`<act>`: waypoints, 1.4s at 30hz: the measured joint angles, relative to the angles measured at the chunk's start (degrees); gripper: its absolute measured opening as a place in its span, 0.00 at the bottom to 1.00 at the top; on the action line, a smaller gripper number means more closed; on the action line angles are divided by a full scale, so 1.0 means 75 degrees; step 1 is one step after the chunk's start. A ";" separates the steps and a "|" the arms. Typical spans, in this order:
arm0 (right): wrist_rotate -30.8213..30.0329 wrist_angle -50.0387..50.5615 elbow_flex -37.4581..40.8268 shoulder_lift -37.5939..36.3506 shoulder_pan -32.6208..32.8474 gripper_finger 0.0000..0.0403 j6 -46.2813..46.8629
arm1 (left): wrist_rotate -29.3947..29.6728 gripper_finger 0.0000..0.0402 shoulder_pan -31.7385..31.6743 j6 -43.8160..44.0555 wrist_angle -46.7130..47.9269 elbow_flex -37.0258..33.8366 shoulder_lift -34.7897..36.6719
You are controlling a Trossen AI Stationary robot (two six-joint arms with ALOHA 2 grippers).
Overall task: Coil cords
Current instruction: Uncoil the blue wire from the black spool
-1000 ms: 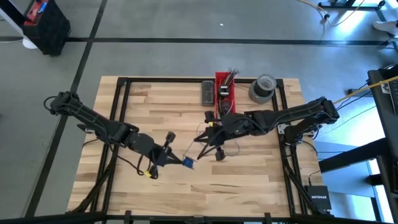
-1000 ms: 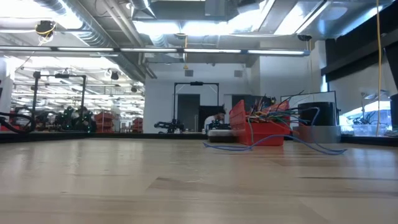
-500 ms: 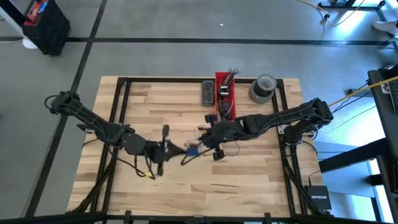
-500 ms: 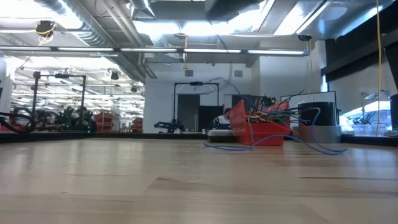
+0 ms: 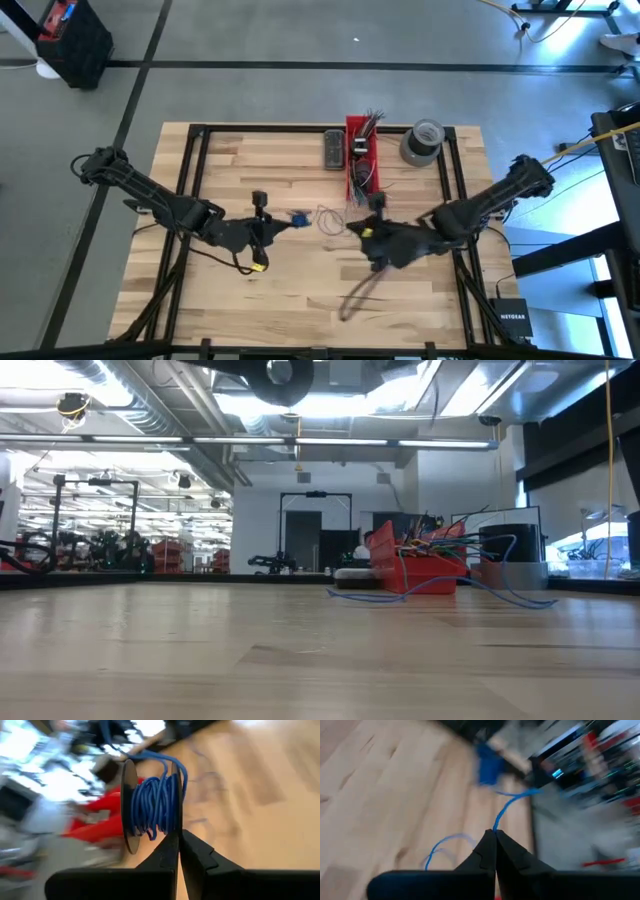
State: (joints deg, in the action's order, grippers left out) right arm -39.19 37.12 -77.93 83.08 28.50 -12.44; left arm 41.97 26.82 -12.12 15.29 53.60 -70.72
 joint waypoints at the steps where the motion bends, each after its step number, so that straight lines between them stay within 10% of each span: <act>1: -0.0266 -0.0082 0.0000 -0.0143 0.0098 0.00 -0.0141 | -0.0430 0.01 -0.0064 0.0132 0.0094 0.0000 0.0000; 7: -0.0797 -0.1379 -0.0012 -0.0701 0.0245 0.00 -0.1198 | -0.2084 0.01 -0.0479 0.0300 -0.0050 0.0000 -0.0003; 19: 0.1164 -0.2802 -0.0012 -0.0234 -0.1270 0.00 -0.2505 | -0.6473 0.01 -0.0606 -0.1159 -0.1497 0.0000 -0.0446; 23: 0.1375 -0.2544 -0.0012 0.0122 -0.1729 0.00 -0.2254 | -0.6873 0.01 -0.0288 -0.1936 -0.2071 0.0003 -0.0403; 28: 0.1375 -0.1158 -0.0012 0.0511 -0.1853 0.00 -0.1592 | -0.4837 0.01 0.0449 -0.2630 -0.2734 0.0012 -0.0045; 36: 0.1279 0.1861 0.0080 0.0701 -0.1503 0.00 0.1056 | 0.1459 0.01 0.1375 -0.2471 -0.2494 0.0012 0.0065; 42: 0.0432 0.3023 0.0074 0.0621 -0.0796 0.01 0.2471 | 0.2608 0.01 0.1127 -0.1428 -0.1235 0.0009 0.0067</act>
State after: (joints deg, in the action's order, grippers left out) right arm -35.95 59.79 -77.37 87.74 22.53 6.10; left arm 61.53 35.27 -22.83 6.03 53.67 -70.22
